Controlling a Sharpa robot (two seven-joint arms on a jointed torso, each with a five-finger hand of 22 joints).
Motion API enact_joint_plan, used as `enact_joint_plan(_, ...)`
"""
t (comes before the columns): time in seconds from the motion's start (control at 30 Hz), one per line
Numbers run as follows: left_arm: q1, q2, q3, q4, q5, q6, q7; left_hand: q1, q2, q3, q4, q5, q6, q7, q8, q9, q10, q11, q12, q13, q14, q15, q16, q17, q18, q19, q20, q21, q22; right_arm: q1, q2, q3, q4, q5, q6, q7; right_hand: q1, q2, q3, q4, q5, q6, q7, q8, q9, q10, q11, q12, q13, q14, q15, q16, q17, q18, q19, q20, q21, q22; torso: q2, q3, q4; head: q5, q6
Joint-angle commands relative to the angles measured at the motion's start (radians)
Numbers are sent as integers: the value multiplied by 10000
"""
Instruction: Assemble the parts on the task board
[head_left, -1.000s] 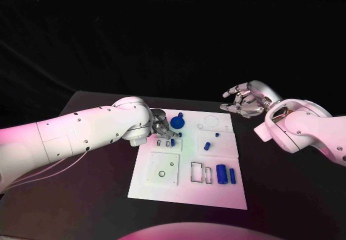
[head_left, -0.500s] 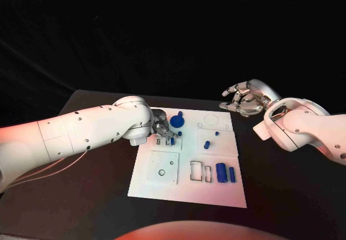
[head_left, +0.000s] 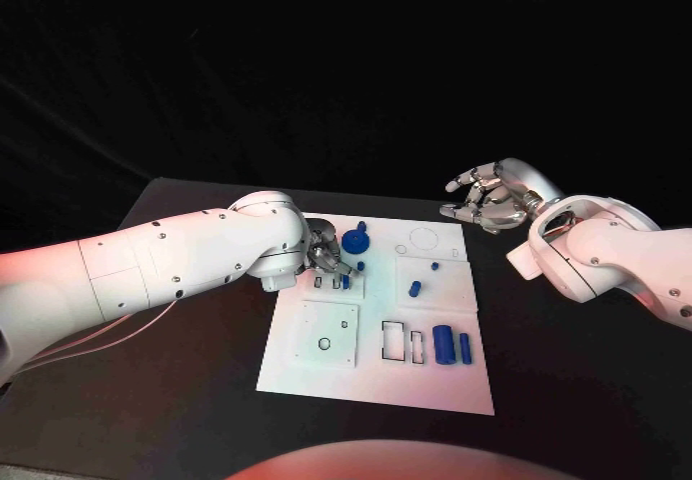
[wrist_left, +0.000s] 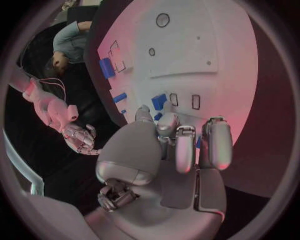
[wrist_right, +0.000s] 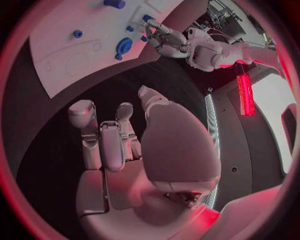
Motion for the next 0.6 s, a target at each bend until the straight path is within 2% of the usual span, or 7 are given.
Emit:
enact_joint_plan(0.03, 26, 25, 1, 24, 112, 207, -12, 105, 4, -219, 51, 46, 95, -2, 40, 16, 16, -40, 62, 1, 1040, -49, 36, 2633, -138, 46, -24, 47, 762, -11, 15, 0, -6, -13, 23, 82, 42, 30, -57, 2, 36, -72, 17, 61, 12, -53, 0, -42, -8, -6, -77, -34, -9, 141, -46, 1, -46, -16, 7, -1, -2, 4, 0)
enact_joint_plan(0.4, 24, 60, -7, -6, 106, 242, -26, 355, 84, -197, 47, 152, 58, -31, 84, 58, 3, -69, 43, -7, 1040, -77, 36, 2633, -137, 39, -52, 38, 770, -17, 25, 0, -10, -13, 43, 37, 45, 44, -43, 0, 57, -73, 14, 85, 14, -45, -3, -52, -33, -8, -79, -45, -14, 145, -53, -1, -82, -35, 15, 0, -12, -2, -18)
enact_joint_plan(0.6, 24, 76, -12, -23, 109, 295, -17, 485, 126, -188, 45, 183, 65, -48, 117, 81, 8, -85, 49, 3, 1040, -89, 36, 2633, -137, 36, -65, 33, 774, -18, 30, 0, -10, -14, 51, 32, 59, 52, -24, -6, 82, -80, 12, 105, 13, -36, -6, -57, -51, -13, -82, -63, -31, 148, -56, -3, -110, -49, 13, 0, 4, -14, -39)
